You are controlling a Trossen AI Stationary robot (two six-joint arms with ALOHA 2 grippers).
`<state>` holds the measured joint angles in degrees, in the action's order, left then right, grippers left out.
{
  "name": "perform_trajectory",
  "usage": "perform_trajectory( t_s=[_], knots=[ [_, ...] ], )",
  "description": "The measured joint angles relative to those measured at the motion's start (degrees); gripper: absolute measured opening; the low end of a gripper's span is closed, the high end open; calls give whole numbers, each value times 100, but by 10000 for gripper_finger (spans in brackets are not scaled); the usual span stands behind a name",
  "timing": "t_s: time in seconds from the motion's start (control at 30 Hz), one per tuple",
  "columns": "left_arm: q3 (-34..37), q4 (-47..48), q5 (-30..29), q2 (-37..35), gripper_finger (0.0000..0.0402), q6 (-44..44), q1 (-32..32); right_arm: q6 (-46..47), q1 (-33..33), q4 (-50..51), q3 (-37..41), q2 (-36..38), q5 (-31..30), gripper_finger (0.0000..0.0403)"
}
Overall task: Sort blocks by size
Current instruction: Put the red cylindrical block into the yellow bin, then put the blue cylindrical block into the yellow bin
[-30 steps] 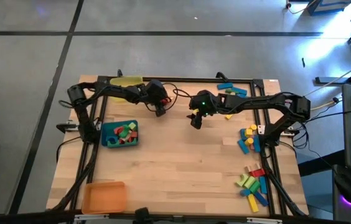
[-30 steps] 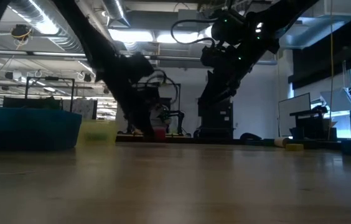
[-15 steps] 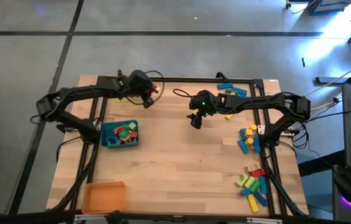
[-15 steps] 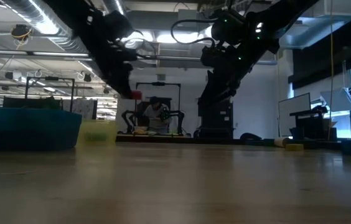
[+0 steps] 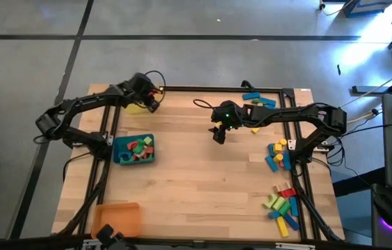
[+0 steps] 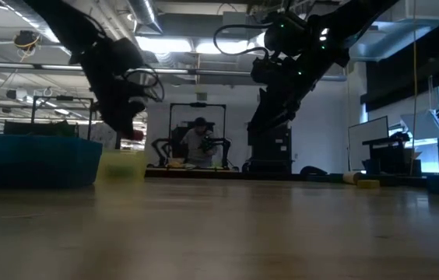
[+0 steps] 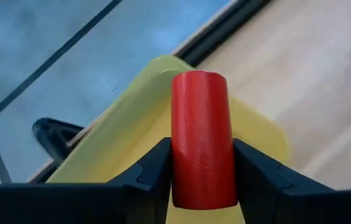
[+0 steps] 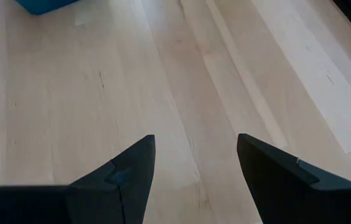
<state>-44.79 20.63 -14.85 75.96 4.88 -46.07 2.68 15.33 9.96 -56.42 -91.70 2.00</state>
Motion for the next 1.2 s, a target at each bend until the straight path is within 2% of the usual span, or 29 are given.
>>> perform_trajectory(
  t_s=[0.37, 0.83, 0.9, 1.1, 1.2],
  knots=[
    [146, -15, 113, 0, 132, -100, -251, 2, 0, 0, 0, 0, 0, 229],
    [52, 57, 137, -2, 193, -82, -196, 56, 0, 2, 0, 0, 4, 229],
    [-59, 75, 312, -11, 195, -111, -71, 183, 0, 2, 0, 0, 9, 229],
    [-180, -302, 1408, -35, 195, -108, 671, 203, 2, 128, 0, 0, 7, 229],
    [-180, -417, 1617, -35, 196, -104, 1176, 214, 4, 521, 0, 59, -252, 229]
  ],
)
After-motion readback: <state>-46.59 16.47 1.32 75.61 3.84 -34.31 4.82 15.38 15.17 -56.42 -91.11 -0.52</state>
